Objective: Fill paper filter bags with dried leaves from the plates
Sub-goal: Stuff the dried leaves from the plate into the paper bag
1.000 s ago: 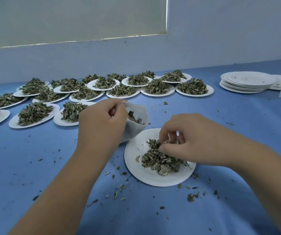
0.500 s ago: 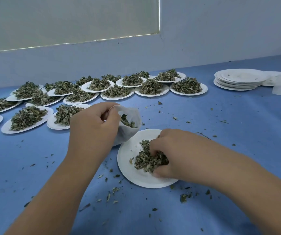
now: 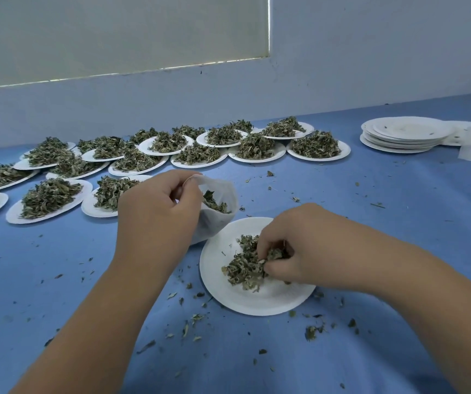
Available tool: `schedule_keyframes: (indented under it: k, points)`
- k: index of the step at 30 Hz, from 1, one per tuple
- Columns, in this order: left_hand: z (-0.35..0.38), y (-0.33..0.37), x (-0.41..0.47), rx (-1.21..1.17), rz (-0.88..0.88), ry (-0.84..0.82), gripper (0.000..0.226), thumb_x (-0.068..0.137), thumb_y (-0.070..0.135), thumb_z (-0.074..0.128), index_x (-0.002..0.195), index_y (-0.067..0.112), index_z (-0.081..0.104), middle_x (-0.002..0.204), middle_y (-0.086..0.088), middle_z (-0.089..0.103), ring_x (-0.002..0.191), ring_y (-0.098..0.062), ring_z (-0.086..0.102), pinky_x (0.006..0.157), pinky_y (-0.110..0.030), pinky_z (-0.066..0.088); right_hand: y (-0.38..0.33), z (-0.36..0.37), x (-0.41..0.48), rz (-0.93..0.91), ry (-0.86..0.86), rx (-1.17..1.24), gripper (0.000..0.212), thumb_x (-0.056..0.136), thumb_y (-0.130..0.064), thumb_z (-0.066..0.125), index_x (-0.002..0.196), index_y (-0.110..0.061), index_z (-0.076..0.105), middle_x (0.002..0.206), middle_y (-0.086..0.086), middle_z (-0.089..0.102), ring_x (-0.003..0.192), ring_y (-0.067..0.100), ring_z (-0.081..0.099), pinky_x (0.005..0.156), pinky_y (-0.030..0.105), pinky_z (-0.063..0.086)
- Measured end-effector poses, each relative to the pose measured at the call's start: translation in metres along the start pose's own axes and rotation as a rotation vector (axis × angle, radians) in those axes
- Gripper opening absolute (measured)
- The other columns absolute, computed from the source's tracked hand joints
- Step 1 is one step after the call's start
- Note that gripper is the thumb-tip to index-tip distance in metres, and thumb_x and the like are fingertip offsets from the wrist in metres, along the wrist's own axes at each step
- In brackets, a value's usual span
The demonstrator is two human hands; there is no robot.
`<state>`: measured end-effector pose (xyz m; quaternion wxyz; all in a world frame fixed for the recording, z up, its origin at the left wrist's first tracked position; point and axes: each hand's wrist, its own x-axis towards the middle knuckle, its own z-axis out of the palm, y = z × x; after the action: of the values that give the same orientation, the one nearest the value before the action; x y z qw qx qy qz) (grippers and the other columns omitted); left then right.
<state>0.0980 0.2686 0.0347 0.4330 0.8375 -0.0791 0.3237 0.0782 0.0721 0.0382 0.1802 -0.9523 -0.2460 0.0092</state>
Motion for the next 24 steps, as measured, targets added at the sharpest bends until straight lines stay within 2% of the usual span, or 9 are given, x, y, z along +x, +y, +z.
schedule_keyframes:
  k: [4,7,11,15,19,22,24]
  points:
    - [0.001,0.000,0.000,-0.001,-0.001,0.002,0.026,0.091,0.016,0.055,0.086,0.035,0.071,0.051,0.014,0.051,0.044,-0.006,0.039,0.043,-0.012,0.030,0.012,-0.014,0.000,0.016,0.023,0.261,0.005,0.079,-0.034,0.071,0.082,-0.037,0.071,0.071,-0.028,0.061,0.060,-0.004,0.056,0.054,0.009,0.043]
    - [0.002,-0.001,-0.001,0.004,0.011,-0.004,0.024,0.091,0.015,0.055,0.087,0.029,0.074,0.052,0.012,0.052,0.045,-0.006,0.040,0.044,-0.012,0.031,0.017,-0.021,0.000,0.000,0.015,0.476,0.005,0.079,-0.028,0.072,0.081,-0.032,0.073,0.062,-0.013,0.065,0.053,0.004,0.061,0.056,0.015,0.049]
    - [0.004,0.002,-0.003,0.019,0.045,-0.020,0.022,0.092,0.013,0.057,0.086,0.026,0.074,0.052,0.016,0.052,0.046,-0.002,0.043,0.045,-0.010,0.031,0.022,-0.028,-0.001,-0.046,0.025,0.681,0.005,0.080,-0.026,0.075,0.084,-0.026,0.073,0.069,0.001,0.067,0.055,0.015,0.064,0.061,0.018,0.049]
    - [0.006,0.003,-0.006,0.029,0.059,-0.041,0.022,0.092,0.011,0.056,0.091,0.023,0.075,0.052,0.025,0.054,0.048,0.004,0.047,0.046,-0.007,0.032,0.021,-0.029,0.001,-0.058,0.117,0.884,0.012,0.074,-0.022,0.074,0.086,-0.017,0.074,0.069,0.004,0.066,0.055,0.023,0.060,0.059,0.023,0.050]
    - [0.011,0.006,-0.009,0.047,0.082,-0.070,0.020,0.091,0.012,0.058,0.094,0.019,0.076,0.051,0.017,0.054,0.054,0.006,0.050,0.049,-0.005,0.032,0.013,-0.022,0.004,-0.017,0.211,0.885,0.004,0.080,-0.017,0.076,0.082,-0.018,0.074,0.066,0.003,0.066,0.055,0.020,0.061,0.057,0.023,0.050]
    - [0.015,0.009,-0.012,0.062,0.094,-0.088,0.020,0.090,0.014,0.058,0.095,0.021,0.077,0.058,0.018,0.057,0.057,0.006,0.051,0.052,-0.005,0.034,0.004,-0.015,0.005,0.043,0.244,0.845,0.002,0.080,-0.017,0.074,0.080,-0.018,0.072,0.062,-0.002,0.067,0.051,0.014,0.062,0.053,0.019,0.050]
    - [0.016,0.011,-0.013,0.071,0.103,-0.097,0.020,0.090,0.014,0.059,0.095,0.022,0.077,0.059,0.018,0.057,0.059,0.007,0.052,0.053,-0.005,0.034,-0.001,-0.011,0.006,0.074,0.275,0.769,0.002,0.080,-0.021,0.074,0.080,-0.022,0.071,0.062,-0.005,0.068,0.051,0.013,0.063,0.052,0.021,0.052]
